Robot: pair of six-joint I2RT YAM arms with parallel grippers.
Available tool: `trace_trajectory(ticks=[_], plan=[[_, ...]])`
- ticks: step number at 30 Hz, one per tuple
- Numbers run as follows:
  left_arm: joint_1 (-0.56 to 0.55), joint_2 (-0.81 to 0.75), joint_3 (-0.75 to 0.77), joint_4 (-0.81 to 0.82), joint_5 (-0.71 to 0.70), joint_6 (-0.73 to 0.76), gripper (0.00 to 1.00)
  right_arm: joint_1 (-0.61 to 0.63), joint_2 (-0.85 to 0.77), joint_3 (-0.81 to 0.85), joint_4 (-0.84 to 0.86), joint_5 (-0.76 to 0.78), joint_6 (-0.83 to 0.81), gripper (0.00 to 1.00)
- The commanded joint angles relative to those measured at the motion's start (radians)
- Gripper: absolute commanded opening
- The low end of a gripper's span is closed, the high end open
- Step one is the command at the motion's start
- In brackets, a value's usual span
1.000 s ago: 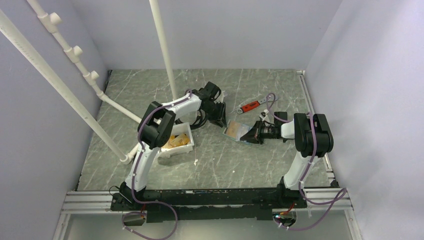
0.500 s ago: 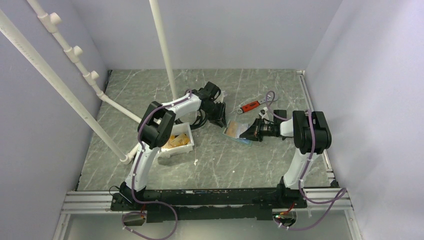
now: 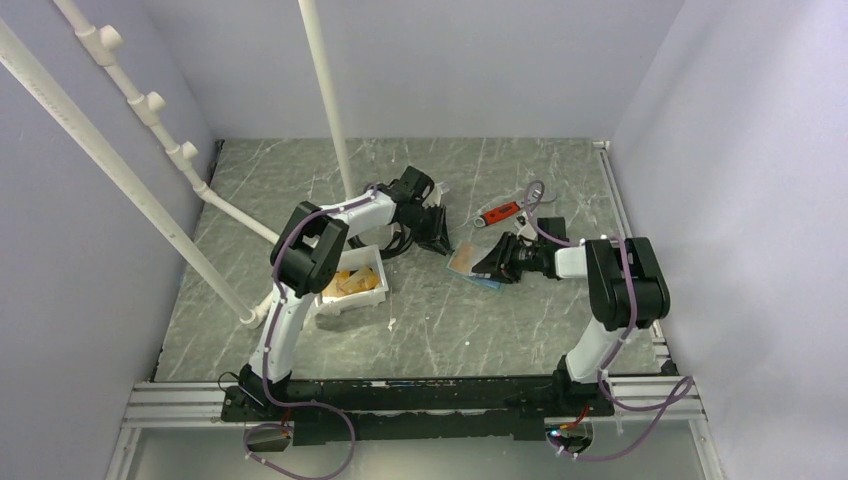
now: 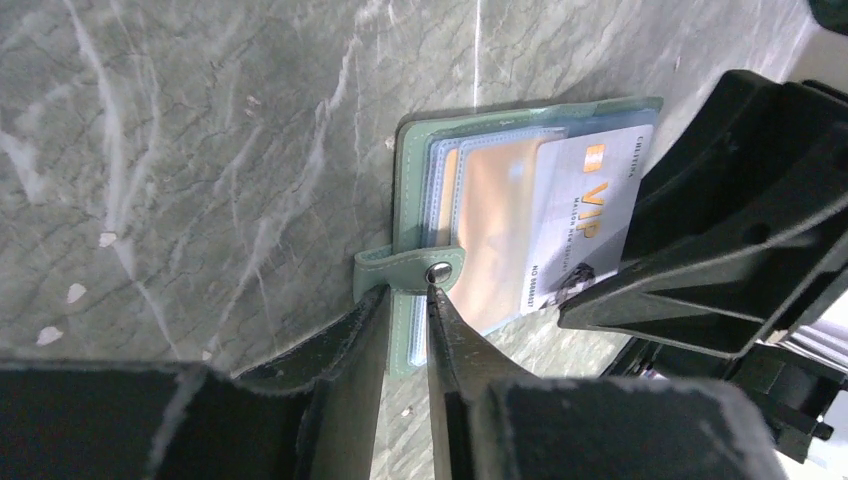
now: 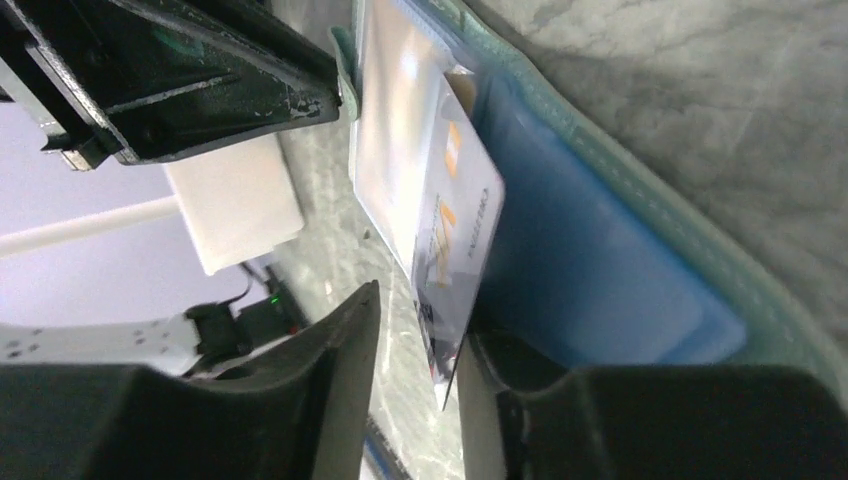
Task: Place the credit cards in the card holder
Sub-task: Insert the credit card into the card holder.
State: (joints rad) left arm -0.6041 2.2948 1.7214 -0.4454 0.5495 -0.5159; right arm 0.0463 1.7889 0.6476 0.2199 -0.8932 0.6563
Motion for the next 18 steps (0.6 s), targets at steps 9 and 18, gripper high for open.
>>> trace_trajectory(ticks=[9, 18], plan=[[0.003, -0.011, -0.086, 0.044, 0.002, -0.030, 0.27, 0.004, -0.165, 0.026, -0.299, 0.298, -0.174, 0.46], [0.002, -0.018, -0.094, 0.041, 0.015, -0.030, 0.27, 0.004, -0.124, 0.034, -0.266, 0.292, -0.166, 0.10]])
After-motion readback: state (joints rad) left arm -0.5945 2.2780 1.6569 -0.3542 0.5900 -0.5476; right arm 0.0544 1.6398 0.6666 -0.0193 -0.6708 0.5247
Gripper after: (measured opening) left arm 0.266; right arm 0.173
